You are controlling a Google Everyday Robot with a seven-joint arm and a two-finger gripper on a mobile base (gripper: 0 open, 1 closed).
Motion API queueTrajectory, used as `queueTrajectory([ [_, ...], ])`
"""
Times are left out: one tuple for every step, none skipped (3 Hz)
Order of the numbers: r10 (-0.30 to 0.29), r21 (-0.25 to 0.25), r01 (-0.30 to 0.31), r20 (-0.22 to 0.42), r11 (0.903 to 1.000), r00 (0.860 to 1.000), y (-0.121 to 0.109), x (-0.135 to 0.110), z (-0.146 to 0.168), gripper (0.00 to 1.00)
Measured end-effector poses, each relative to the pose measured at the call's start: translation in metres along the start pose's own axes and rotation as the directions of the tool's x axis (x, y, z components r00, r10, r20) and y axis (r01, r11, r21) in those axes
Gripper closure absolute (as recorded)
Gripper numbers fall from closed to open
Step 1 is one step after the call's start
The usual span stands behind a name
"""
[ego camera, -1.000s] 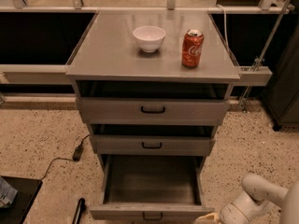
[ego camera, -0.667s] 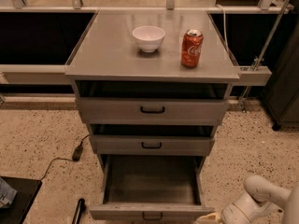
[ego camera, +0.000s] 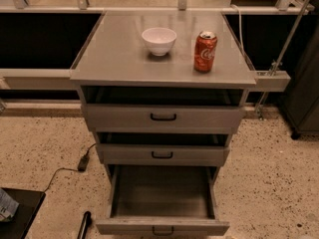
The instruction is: Close bottom drawer
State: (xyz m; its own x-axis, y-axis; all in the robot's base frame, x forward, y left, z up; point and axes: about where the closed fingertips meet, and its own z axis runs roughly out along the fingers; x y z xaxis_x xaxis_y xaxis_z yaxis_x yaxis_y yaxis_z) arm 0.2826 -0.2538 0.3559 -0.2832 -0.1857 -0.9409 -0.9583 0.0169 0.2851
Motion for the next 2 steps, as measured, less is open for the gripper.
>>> queueTrajectory([
  [0.015,0.109,-0.023,0.071,0.9937,0.997,0.0141,0.0063,-0.0201,0.0],
  [0.016,0.11,-0.022,0.062,0.9937,0.998,0.0113,0.0079,-0.0159,0.0],
])
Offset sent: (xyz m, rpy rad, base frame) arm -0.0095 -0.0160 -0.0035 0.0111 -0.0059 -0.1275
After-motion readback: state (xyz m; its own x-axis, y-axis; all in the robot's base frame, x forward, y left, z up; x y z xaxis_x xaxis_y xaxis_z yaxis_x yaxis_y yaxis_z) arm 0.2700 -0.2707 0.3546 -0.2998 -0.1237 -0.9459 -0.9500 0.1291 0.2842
